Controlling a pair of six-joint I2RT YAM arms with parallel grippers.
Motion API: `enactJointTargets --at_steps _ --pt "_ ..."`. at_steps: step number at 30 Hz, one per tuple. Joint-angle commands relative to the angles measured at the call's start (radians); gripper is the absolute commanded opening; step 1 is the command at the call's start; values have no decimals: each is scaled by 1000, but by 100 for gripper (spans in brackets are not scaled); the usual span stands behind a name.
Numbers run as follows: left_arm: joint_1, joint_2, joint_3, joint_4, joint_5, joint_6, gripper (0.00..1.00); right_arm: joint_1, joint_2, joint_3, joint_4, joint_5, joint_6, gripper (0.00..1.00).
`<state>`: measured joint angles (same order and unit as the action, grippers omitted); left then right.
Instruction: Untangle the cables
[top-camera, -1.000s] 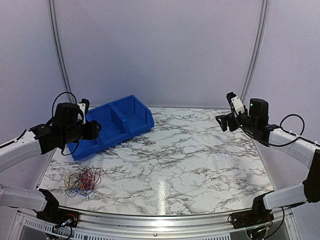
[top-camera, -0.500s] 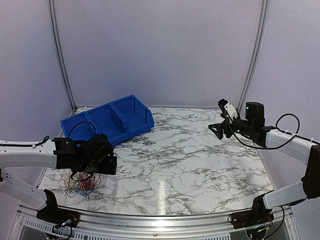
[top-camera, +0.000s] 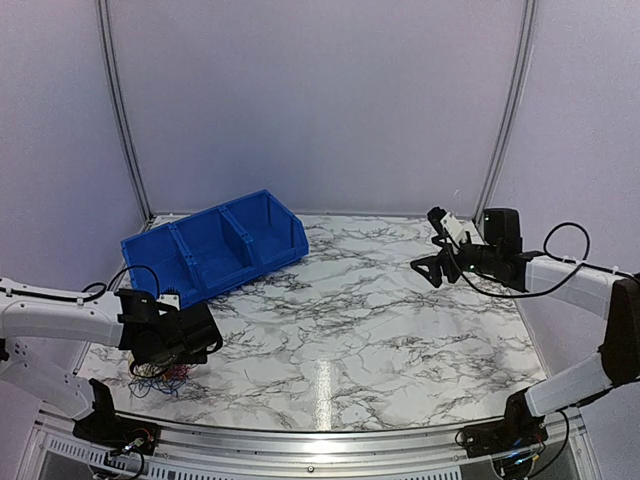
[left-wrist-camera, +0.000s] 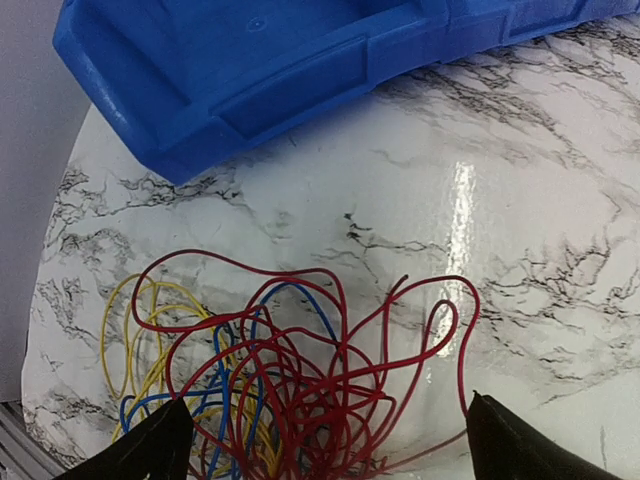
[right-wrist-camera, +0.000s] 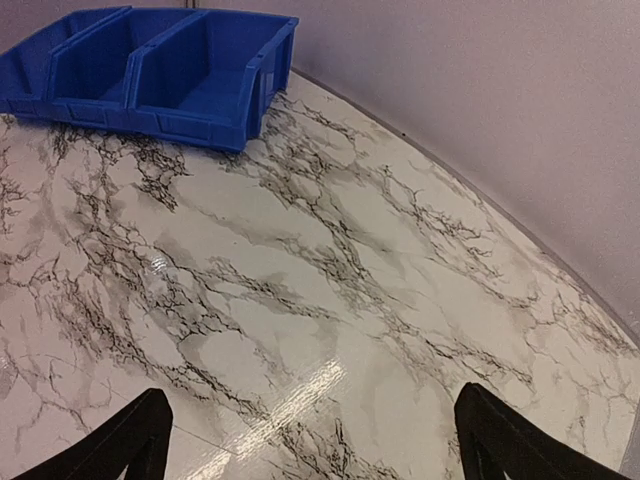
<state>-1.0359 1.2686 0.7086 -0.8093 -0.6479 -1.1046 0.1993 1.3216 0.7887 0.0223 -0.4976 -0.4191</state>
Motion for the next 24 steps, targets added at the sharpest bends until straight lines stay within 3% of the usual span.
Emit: enactJointTargets --at_steps 1,7,17,24 --pt "-4 57 -37 -99 -50 -106 99 10 22 50 -19 -43 -9 98" --pt "-4 118 -40 -24 -29 -58 97 14 43 53 -19 -56 -6 98" --pt "-8 119 -81 337 185 91 79 13 49 49 -19 -47 -10 97" --pt "-85 208 -19 478 216 182 76 14 54 49 -19 -45 -7 96"
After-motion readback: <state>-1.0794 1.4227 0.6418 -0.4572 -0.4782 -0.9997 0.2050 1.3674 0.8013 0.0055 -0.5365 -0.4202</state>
